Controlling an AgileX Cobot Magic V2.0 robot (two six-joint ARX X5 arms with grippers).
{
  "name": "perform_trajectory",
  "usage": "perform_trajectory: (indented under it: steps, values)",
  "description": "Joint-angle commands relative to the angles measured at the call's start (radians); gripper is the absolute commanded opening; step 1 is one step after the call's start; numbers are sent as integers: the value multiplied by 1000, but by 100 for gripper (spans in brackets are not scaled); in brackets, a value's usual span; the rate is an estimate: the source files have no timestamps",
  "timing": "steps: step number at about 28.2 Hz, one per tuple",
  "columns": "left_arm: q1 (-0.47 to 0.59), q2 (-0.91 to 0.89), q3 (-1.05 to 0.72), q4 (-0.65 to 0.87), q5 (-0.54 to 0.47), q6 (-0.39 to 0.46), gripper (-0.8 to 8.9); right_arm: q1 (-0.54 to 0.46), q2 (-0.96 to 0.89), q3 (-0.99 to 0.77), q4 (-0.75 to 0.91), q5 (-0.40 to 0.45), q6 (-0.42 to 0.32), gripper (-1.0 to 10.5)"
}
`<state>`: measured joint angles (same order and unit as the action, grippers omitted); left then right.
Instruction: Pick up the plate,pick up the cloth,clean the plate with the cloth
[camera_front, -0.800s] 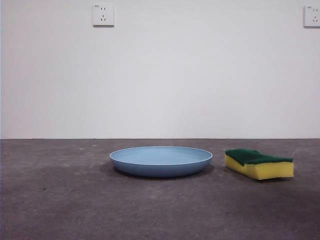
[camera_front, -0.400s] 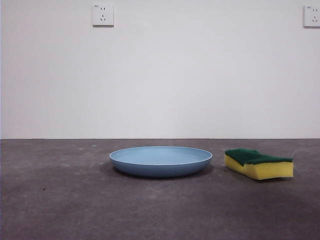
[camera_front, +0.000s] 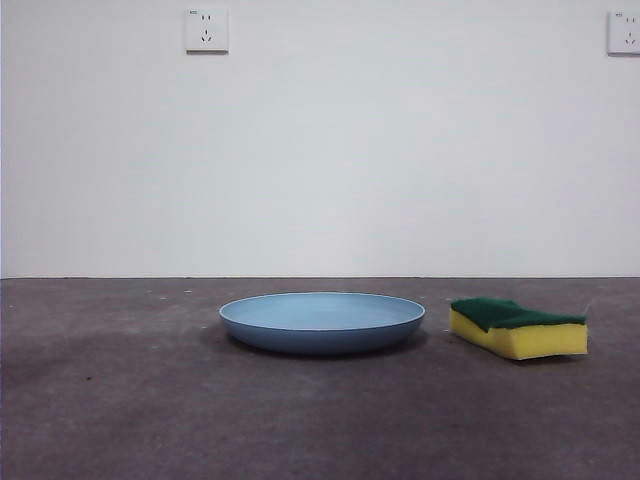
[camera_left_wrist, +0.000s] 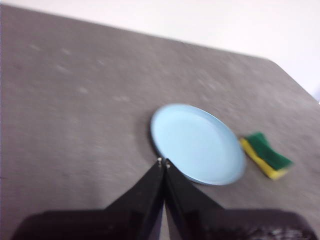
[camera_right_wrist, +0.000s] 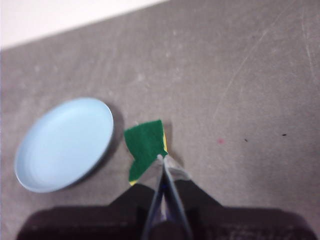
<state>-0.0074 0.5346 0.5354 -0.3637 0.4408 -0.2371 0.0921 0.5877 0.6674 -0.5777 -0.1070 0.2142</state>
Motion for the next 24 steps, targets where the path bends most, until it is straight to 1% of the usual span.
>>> perform_trajectory:
  steps: [1, 4, 5, 6, 7, 8, 9, 10, 11, 12, 14, 15, 16, 18, 22, 24]
  values:
    - [3, 111, 66, -40, 65, 7, -5, 1, 102, 102, -81, -35, -94, 0]
    - [2, 209, 122, -82, 119, 40, -4, 1, 211, 198, -181, -111, -135, 3]
    - [2, 240, 139, -100, 130, 54, -3, 1, 245, 226, -208, -138, -138, 10]
    - [2, 263, 151, -110, 139, 63, 2, 1, 272, 245, -224, -158, -138, 34]
    - [1, 285, 159, -118, 143, 64, 13, 1, 299, 262, -234, -176, -138, 91]
    - [0, 302, 162, -118, 143, 64, 63, 1, 322, 275, -238, -188, -142, 165]
    - [-3, 319, 162, -118, 142, 63, 186, 1, 345, 284, -238, -191, -143, 261]
    - [-5, 333, 162, -116, 140, 55, 346, 1, 367, 288, -238, -191, -145, 362]
    - [-5, 343, 162, -112, 140, 39, 416, 1, 379, 288, -238, -191, -145, 407]
    - [-5, 352, 162, -104, 141, 23, 412, 1, 387, 288, -239, -191, -144, 414]
    - [-14, 368, 164, -72, 140, 18, 407, 1, 388, 288, -237, -191, -144, 410]
    - [-27, 390, 179, -56, 138, -4, 404, 1, 388, 288, -234, -191, -144, 410]
    - [-40, 423, 206, -53, 135, -7, 404, 1, 388, 288, -231, -191, -144, 410]
    - [-71, 511, 284, -57, 89, 1, 404, 1, 388, 288, -230, -191, -144, 410]
    - [-162, 761, 494, -110, -58, 41, 404, 1, 387, 288, -230, -190, -144, 410]
    - [-202, 889, 589, -134, -101, 58, 404, 1, 387, 288, -230, -190, -144, 409]
